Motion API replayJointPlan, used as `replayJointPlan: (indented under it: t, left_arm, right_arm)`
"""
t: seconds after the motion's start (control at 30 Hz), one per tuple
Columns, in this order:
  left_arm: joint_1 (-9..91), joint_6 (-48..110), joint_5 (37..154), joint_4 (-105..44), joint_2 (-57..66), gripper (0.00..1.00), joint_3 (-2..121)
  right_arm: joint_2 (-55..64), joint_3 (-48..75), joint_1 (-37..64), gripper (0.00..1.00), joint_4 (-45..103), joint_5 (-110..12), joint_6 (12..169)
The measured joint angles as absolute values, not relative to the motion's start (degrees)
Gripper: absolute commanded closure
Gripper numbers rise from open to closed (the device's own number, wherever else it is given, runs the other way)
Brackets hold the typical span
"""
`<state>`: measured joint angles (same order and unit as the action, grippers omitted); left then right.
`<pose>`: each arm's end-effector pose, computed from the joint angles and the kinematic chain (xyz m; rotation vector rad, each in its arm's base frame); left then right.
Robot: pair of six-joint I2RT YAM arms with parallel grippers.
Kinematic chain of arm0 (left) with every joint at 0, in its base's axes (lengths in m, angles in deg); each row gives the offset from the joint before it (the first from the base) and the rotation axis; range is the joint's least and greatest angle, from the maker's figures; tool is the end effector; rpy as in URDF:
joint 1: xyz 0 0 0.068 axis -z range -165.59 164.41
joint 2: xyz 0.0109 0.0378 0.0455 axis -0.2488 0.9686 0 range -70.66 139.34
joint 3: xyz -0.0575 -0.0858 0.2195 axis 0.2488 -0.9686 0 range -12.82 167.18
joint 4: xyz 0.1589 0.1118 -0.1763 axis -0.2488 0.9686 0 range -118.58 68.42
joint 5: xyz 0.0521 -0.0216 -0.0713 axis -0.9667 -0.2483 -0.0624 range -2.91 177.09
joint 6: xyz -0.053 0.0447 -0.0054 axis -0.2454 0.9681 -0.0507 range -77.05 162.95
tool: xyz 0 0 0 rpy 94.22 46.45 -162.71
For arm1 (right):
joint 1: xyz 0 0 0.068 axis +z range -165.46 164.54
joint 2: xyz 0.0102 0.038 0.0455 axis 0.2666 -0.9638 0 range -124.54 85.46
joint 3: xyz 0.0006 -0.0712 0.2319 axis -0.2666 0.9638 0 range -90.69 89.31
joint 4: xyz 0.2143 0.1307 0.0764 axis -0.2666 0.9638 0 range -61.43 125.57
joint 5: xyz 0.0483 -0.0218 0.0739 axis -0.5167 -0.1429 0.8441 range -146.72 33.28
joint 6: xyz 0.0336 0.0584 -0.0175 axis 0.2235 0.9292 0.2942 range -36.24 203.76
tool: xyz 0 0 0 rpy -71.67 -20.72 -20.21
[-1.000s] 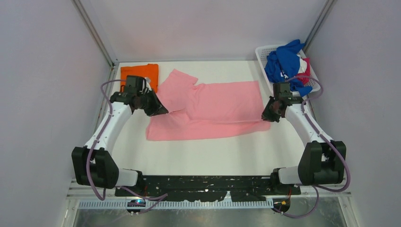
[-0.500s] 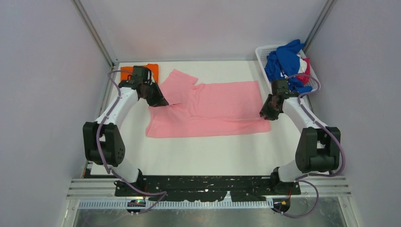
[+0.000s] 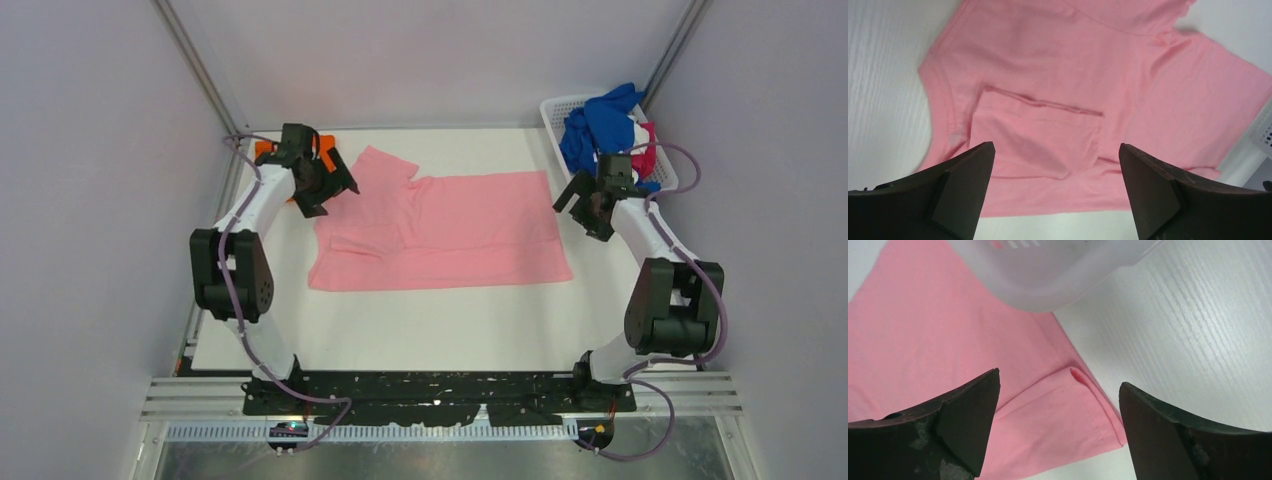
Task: Fold and stack the t-shirts
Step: Fold the flattened tshirt in 1/3 of the way
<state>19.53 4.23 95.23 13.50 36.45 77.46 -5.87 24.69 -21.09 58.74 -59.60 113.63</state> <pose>0.4060 -0.0445 0.2108 -0.7167 2.5565 -0.4508 0.3415 -0.0365 0.1798 0.8000 2.4365 0.0972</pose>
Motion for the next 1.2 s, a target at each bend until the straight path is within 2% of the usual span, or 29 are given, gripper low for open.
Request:
replayJointPlan:
  t: [0.2,0.47,0.67,0.8,0.97,1.2]
  left_arm:
    - [20.1,5.1,98.3,12.3,24.0,0.01,64.3]
    - [21.8,5.9,101.8,7.2,23.0,0.01,53.7]
    - [22.2,5.2,103.3,2.5,26.3,0.01,46.1]
    - [22.3,4.3,103.6,0.3,25.5,0.01,43.9]
    - [22.6,3.6,103.7,-4.2,20.8,0.01,38.0]
    - [26.4,1.8,102.8,-5.2,9.3,0.01,27.0]
  right_arm:
    - [3.5,32.9,-17.5,0.05,52.9,-52.4,109.8]
    - [-1.0,38.2,-6.2,0.05,47.2,-44.5,107.6]
    - [-6.2,39.6,-5.5,0.05,44.1,-43.9,107.9]
    - [-5.6,40.6,-5.7,0.05,42.5,-44.6,108.5]
    - [-0.8,45.2,-5.7,0.04,43.4,-45.3,109.6]
    - [6.9,50.3,-5.1,0.05,51.8,-46.2,109.8]
